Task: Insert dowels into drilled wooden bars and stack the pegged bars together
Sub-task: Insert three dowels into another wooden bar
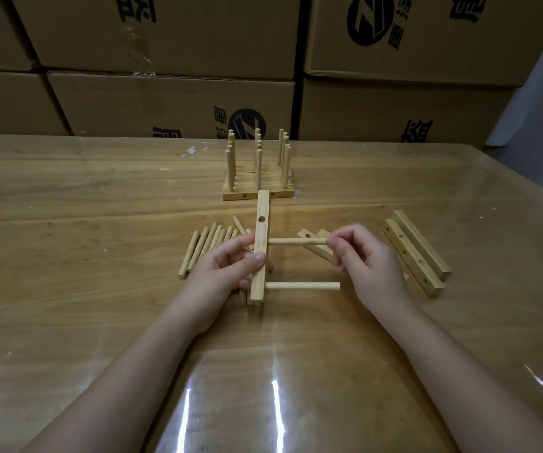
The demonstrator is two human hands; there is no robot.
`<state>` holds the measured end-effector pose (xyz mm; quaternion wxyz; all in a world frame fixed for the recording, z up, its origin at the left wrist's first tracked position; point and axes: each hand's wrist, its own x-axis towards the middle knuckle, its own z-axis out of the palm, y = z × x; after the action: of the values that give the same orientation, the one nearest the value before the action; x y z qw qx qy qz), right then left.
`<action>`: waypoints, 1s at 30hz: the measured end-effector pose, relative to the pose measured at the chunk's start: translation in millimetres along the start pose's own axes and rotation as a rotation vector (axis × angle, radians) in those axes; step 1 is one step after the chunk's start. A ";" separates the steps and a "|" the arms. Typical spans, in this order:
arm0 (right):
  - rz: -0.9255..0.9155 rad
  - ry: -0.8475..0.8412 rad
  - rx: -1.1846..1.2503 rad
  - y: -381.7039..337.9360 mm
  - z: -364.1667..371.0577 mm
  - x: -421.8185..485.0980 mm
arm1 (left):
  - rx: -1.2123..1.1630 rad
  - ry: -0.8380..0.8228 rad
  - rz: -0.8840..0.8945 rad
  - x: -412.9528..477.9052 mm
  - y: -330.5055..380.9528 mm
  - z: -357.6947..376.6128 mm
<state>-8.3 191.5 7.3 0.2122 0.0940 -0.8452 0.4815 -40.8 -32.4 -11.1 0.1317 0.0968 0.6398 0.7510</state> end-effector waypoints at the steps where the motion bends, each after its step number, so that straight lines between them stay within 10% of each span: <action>1: -0.010 0.004 -0.016 -0.2 0.0 0.1 | 0.008 -0.002 0.002 -0.7 0.4 0.5; 11: -0.094 0.030 -0.088 -1.3 2.2 0.7 | 0.072 -0.010 0.022 -2.4 3.6 2.7; 17: 0.121 -0.008 0.378 -6.7 10.4 -1.5 | -0.114 -0.015 0.019 -1.3 5.2 3.1; 25: -0.209 -0.616 -0.561 -1.7 30.0 -9.4 | -0.427 0.075 0.059 2.2 8.8 -3.8; 30: -0.257 -0.705 -0.647 -1.2 33.7 -10.5 | -0.497 0.102 0.066 1.9 9.7 -4.1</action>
<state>-7.5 161.6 -11.6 -0.0108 0.2842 -0.9531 0.1032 -44.7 -37.1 -2.2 0.0943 0.0442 0.4379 0.8930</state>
